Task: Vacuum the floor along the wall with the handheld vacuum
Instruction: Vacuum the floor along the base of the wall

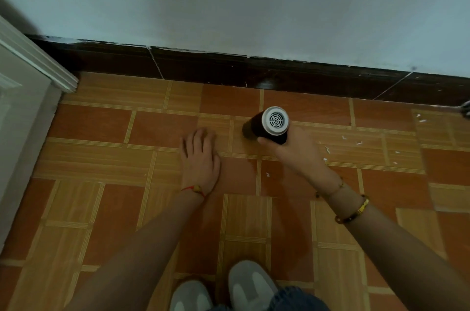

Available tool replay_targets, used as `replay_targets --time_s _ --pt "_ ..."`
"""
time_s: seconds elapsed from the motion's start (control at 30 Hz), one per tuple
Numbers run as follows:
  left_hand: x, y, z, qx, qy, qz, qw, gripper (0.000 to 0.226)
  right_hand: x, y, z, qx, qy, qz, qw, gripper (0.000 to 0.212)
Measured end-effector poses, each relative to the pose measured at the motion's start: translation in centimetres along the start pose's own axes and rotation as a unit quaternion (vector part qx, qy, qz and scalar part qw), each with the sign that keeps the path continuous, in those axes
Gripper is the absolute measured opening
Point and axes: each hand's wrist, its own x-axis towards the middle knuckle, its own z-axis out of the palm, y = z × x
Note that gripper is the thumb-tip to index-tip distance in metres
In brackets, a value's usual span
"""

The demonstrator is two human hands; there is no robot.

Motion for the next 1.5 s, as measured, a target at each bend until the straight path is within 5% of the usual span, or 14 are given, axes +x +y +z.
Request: replay_targets --time_s 0.23,0.6,0.77,0.93,1.23,1.5 --pt "0.1 0.7 1.5 0.012 -0.029 0.008 0.999 0.051 0.3 3.4 -2.7 0.015 0.142 0.035 0.989 0.067" --pt "-0.1 0.5 1.3 -0.004 -0.013 0.010 1.000 0.050 3.8 3.1 -2.4 0.001 0.143 0.012 0.990 0.067" --pt "-0.1 0.5 1.4 -0.009 -0.004 0.011 1.000 0.049 4.7 2.1 -1.7 -0.018 0.059 -0.030 0.998 0.067" --pt "0.0 0.5 1.4 -0.002 0.008 0.015 1.000 0.048 6.0 1.2 -1.2 -0.025 0.132 0.000 0.991 0.068" --pt "0.0 0.6 1.2 -0.003 0.022 0.019 1.000 0.048 8.5 -2.6 0.9 0.008 0.078 -0.028 0.997 0.067" --pt "0.0 0.5 1.3 0.000 0.017 0.015 1.000 0.047 7.3 1.2 -1.6 0.011 0.143 0.037 0.989 0.065"
